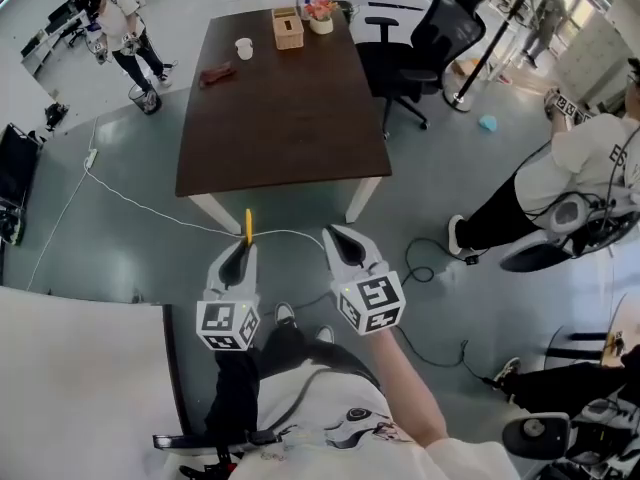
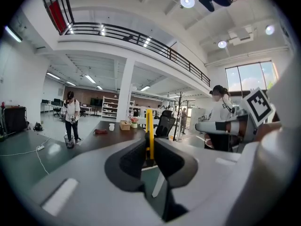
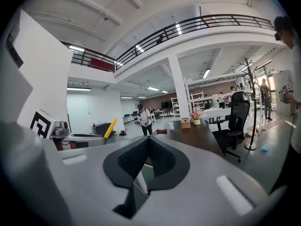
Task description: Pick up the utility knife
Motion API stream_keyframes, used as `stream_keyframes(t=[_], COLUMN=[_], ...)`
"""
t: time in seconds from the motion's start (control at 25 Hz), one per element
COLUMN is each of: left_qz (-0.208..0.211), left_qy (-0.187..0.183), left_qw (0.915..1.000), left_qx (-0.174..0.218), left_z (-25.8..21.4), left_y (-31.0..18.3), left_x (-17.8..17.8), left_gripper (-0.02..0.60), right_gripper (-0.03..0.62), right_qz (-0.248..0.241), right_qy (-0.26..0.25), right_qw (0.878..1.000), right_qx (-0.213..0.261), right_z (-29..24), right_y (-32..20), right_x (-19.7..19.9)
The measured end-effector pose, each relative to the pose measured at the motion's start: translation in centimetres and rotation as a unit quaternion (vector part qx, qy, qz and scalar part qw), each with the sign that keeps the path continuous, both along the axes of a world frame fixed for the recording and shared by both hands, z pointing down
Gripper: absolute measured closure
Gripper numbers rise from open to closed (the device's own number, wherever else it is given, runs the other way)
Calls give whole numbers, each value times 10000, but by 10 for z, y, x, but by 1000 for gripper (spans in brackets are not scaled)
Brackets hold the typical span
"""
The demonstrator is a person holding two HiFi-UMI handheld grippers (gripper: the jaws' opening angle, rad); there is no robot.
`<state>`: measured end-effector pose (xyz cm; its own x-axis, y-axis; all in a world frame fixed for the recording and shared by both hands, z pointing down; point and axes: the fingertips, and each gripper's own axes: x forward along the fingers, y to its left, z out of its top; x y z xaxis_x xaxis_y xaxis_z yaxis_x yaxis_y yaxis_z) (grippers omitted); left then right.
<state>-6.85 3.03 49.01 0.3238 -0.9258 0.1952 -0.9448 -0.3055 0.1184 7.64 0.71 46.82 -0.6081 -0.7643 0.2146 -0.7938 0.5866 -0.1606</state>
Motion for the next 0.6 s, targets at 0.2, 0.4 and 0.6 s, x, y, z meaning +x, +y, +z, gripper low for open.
stream_keyframes(t=[0.2, 0.4, 0.6], left_qz=[-23, -11, 40], left_qy=[35, 181, 174], left_qw=[9999, 9991, 9973], left_qx=[157, 377, 719], left_z=[-15, -30, -50], left_y=[14, 14, 17], left_x=[2, -3, -8], left_gripper=[532, 532, 531], right_gripper=[592, 594, 594], right_qz=[3, 242, 575], right_qy=[33, -108, -209], right_qw=[9999, 9980, 9899], right_qx=[153, 570, 1282], right_z=[-8, -24, -51], right_y=[19, 23, 32], right_x=[-1, -1, -1])
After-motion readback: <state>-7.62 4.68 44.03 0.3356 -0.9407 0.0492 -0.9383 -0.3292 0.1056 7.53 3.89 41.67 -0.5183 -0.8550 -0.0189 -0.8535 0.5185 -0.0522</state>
